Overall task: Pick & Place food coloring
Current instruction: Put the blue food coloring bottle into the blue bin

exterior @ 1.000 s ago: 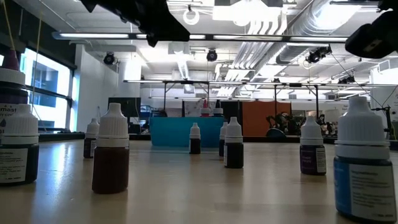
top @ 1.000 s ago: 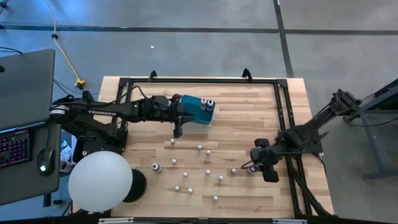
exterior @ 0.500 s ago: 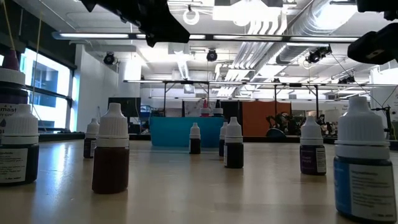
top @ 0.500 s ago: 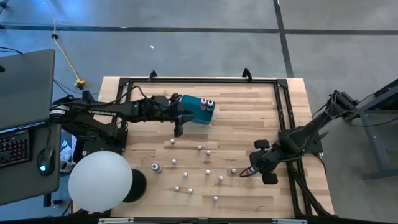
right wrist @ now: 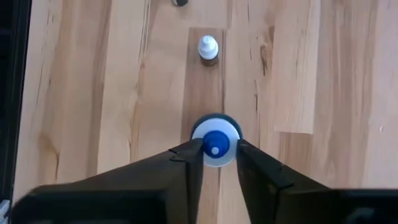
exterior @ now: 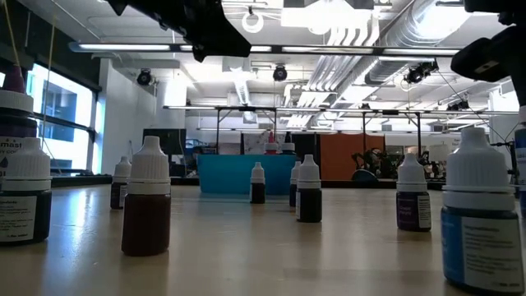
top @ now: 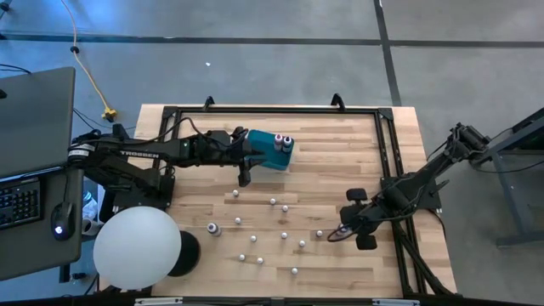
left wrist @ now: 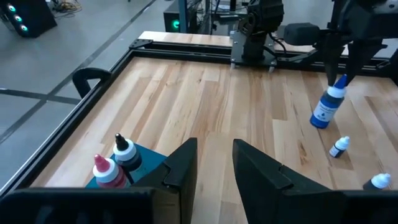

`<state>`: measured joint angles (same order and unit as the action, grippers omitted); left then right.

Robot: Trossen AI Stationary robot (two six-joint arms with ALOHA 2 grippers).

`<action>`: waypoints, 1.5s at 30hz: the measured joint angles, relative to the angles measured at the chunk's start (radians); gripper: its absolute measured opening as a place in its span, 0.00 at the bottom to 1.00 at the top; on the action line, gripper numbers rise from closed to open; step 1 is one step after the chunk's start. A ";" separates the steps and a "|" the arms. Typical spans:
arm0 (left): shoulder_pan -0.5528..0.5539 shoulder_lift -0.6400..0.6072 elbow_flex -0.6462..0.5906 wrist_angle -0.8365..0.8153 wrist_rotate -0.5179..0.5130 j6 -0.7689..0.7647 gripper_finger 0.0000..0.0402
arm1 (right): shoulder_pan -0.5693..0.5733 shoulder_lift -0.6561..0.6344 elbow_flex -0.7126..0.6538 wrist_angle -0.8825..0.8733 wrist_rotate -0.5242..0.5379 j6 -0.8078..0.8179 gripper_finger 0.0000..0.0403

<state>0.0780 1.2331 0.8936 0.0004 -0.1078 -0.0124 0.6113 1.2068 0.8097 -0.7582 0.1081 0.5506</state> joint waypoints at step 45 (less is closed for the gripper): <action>0.000 0.000 0.000 -0.003 -0.033 0.007 0.25 | -0.150 0.000 -0.001 0.202 0.219 -0.210 0.07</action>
<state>0.0780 1.2331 0.8936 -0.0025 -0.1412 -0.0052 0.4610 1.2072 0.8089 -0.5560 0.3273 0.3404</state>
